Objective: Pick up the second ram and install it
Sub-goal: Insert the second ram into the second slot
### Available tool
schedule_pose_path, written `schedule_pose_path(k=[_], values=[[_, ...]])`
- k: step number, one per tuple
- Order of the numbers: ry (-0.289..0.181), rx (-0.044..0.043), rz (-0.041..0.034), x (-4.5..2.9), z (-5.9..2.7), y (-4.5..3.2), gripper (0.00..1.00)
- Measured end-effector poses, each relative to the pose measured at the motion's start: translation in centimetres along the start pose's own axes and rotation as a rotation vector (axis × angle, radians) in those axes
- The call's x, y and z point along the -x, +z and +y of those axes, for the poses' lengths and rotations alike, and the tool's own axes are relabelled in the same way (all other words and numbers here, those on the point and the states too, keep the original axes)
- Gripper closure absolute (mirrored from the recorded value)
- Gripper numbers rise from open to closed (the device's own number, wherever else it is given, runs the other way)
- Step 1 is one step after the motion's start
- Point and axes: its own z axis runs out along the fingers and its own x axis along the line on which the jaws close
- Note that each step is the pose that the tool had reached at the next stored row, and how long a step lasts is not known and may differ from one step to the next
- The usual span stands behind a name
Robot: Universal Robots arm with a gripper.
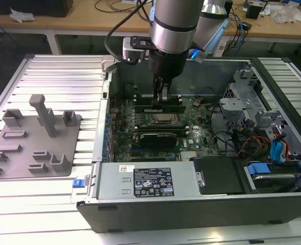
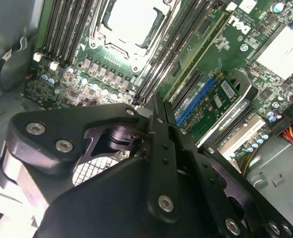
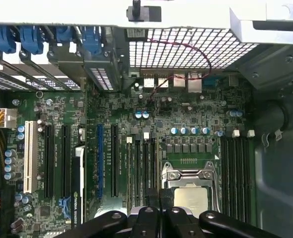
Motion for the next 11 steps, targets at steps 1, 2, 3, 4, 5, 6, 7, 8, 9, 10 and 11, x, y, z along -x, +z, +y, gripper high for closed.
schedule_pose_path(k=[1, 2, 3, 4, 5, 6, 7, 8, 9, 10, 11], values=[[0.0, 0.0, 0.0, -0.01, -0.01, 0.17, 0.91], [0.0, -0.0001, 0.0001, -0.03, -0.05, 0.61, 0.91], [0.0, 0.0, 0.0001, -0.04, -0.06, 0.79, 0.91], [0.0, -0.0001, 0.0, -0.05, -0.07, 0.89, 0.91], [0.0, 0.0, -0.0004, -0.1, -0.09, 1.3, 0.91], [0.0, 0.0001, -0.001, -0.18, -0.53, 1.64, 0.91], [0.0, 0.0002, -0.001, -0.22, -1.0, 1.76, 0.91], [0.0, 0.0007, -0.0009, -0.27, -1.53, 1.84, 0.91], [0.0, 0.0011, -0.0011, -0.42, -1.81, 1.98, 0.91], [0.0, 0.001, -0.0012, -0.49, -1.85, 2.05, 0.91], [0.0, 0.0011, -0.0012, -0.55, -1.88, 2.08, 0.91]])
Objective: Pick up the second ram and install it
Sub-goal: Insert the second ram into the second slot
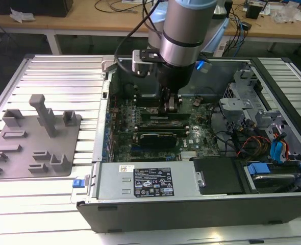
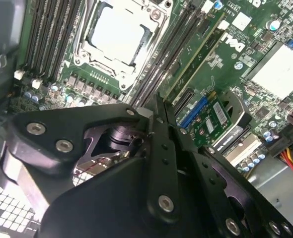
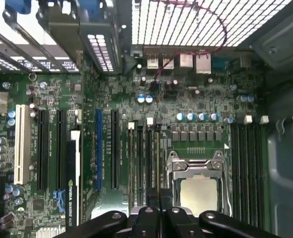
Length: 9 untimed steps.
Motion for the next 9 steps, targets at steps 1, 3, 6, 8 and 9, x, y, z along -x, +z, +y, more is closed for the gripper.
schedule_pose_path(k=[1, 3, 6, 8, 9], values=[[0.0, -0.0001, -0.0001, -0.09, 0.0, 0.01, 0.91], [-0.005, 0.0003, 0.0006, -0.24, -0.04, 0.48, 0.91], [-0.006, 0.0004, 0.0006, -0.27, -0.05, 0.86, 0.91], [-0.006, -0.0008, 0.0002, -0.28, 0.38, 1.01, 0.91], [-0.006, -0.001, 0.0006, -0.29, 0.42, 1.14, 0.91]])
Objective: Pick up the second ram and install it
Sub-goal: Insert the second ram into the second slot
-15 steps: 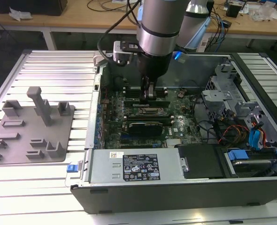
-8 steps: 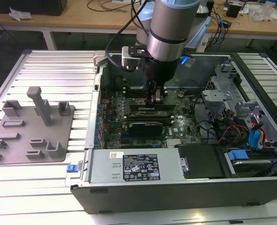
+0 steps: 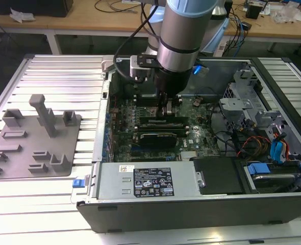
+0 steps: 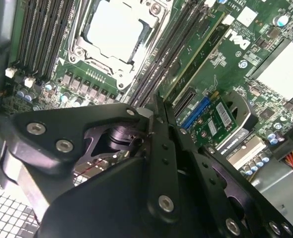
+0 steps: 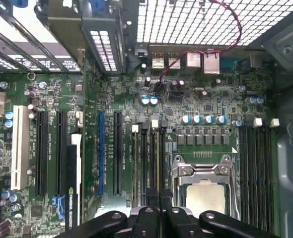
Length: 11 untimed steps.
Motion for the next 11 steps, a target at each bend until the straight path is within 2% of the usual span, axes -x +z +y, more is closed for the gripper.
schedule_pose_path(k=[7, 11], values=[[0.002, -0.0003, -0.0002, -0.08, -0.07, 1.15, 0.91], [0.002, -0.0003, -0.0003, -0.17, -0.07, 1.36, 0.91]])
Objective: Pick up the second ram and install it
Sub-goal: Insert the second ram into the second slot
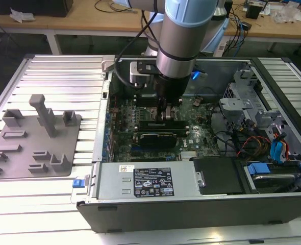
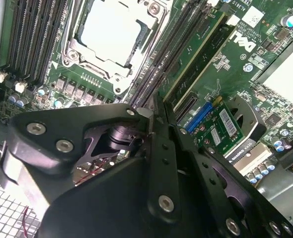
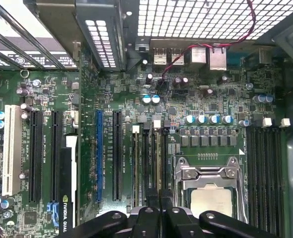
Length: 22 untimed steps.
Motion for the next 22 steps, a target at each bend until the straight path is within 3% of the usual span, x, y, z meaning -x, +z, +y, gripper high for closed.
schedule_pose_path(k=[22], values=[[0.0, 0.0001, -0.0033, 0.05, 0.06, 0.49, 0.91]])
